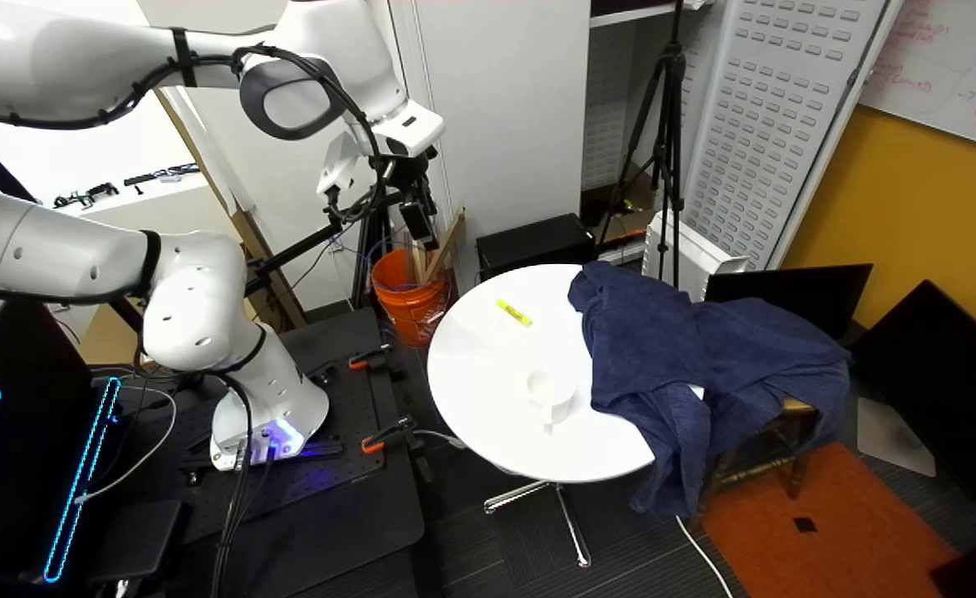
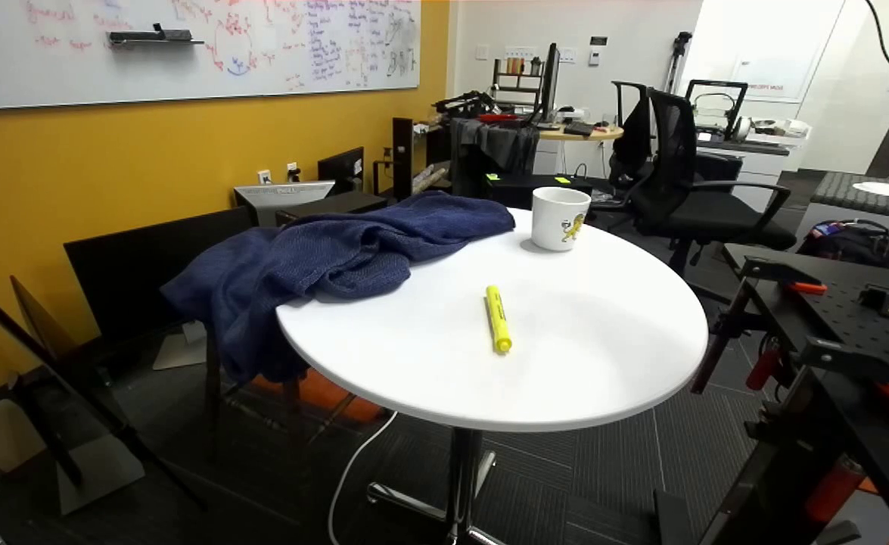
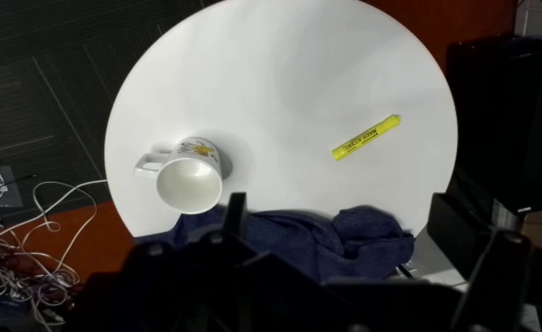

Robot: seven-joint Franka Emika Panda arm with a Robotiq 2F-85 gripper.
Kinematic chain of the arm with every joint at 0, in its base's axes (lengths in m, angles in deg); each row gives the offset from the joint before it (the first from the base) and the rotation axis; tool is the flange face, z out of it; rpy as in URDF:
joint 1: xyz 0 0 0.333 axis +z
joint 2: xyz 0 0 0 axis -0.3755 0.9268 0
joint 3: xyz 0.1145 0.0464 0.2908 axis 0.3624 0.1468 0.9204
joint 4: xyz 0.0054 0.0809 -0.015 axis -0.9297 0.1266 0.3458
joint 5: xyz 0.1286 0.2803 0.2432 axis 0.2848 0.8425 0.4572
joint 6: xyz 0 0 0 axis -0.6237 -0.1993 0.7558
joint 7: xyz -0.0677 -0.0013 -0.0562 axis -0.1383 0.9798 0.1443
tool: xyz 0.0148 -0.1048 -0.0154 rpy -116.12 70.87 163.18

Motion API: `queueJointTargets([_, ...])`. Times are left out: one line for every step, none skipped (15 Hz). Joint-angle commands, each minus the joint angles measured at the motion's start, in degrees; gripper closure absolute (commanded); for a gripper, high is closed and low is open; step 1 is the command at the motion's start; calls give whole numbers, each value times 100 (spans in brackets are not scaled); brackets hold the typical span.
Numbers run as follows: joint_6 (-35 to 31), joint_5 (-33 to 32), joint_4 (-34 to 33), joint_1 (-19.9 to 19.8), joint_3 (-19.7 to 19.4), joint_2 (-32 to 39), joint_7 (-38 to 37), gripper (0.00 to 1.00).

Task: Move the mug closer to the yellow marker then put it in the mug

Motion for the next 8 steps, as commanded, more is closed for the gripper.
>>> queueJointTargets([-4, 10, -14, -52, 43, 16, 45, 0])
queueJointTargets([-25, 12, -16, -51, 28, 26, 66, 0])
queueJointTargets([-91, -32, -14, -71, 25, 42, 95, 0])
queueJointTargets([-185, -77, 4, -99, 32, 52, 97, 0])
queueJointTargets([-266, -139, 16, -127, 45, 62, 101, 0])
queueJointTargets([-413, -246, 32, -184, 71, 78, 83, 0])
queueJointTargets([-543, -319, 33, -220, 58, 112, 79, 0])
queueJointTargets([-738, -400, 46, -273, 35, 155, 78, 0])
